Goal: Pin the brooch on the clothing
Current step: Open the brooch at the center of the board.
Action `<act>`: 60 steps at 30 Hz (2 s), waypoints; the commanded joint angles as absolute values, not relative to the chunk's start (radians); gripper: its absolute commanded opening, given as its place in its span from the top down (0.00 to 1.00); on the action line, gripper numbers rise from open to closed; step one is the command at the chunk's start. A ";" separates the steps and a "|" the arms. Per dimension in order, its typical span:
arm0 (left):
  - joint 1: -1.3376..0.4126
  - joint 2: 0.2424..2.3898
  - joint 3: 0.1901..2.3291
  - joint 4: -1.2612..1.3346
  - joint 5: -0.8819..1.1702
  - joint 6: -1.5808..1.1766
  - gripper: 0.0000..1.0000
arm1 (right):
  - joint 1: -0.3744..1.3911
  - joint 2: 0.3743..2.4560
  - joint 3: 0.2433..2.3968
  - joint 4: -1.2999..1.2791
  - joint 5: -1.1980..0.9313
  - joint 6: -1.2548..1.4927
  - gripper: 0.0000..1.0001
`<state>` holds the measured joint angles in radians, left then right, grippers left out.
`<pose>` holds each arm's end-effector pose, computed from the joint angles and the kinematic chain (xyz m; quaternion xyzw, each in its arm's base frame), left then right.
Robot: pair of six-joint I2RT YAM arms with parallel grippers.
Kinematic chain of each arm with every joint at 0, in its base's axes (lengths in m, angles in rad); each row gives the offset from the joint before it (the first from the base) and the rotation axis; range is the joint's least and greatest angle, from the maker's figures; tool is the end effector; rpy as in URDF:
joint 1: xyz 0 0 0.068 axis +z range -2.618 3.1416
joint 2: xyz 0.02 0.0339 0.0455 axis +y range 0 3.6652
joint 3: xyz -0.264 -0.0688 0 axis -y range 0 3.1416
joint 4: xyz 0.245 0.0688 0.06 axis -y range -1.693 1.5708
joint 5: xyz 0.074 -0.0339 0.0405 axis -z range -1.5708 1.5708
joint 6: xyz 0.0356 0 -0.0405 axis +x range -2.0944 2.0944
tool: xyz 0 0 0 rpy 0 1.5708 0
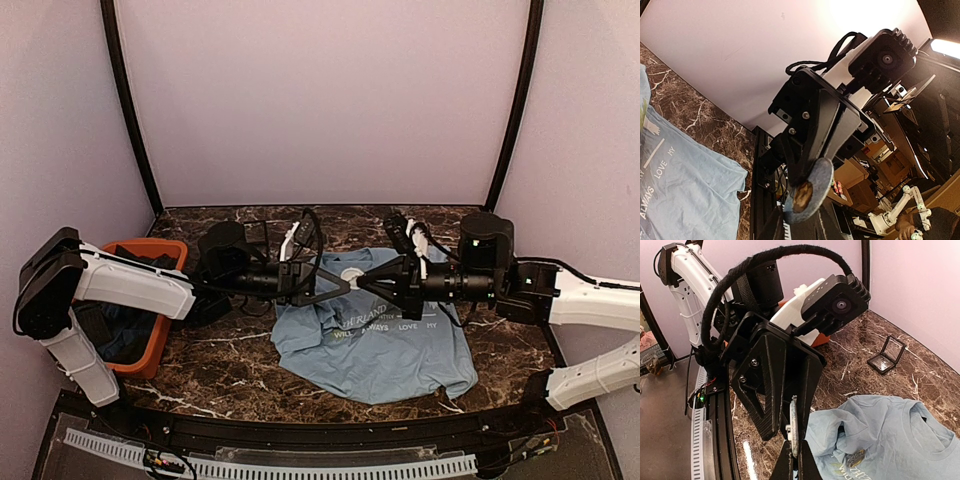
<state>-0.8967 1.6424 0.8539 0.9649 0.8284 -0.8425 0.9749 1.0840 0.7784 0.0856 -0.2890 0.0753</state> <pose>0.1984 -0.2904 0.2625 0.3244 0.5792 -0.7029 0.2553 0.1340 0.2157 0.3067 -0.4169 0.6564 0.4074 0.4790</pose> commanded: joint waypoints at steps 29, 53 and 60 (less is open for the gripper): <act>-0.905 1.640 0.832 1.080 0.838 -0.859 0.87 | 1.001 1.060 0.742 0.132 -0.245 0.057 1.00; -0.905 1.613 0.883 0.720 0.593 -0.702 0.99 | 1.066 1.132 0.784 0.124 -0.219 0.048 1.00; -0.905 1.580 0.895 0.578 0.491 -0.644 0.99 | 1.069 1.148 0.774 0.174 -0.259 0.087 1.00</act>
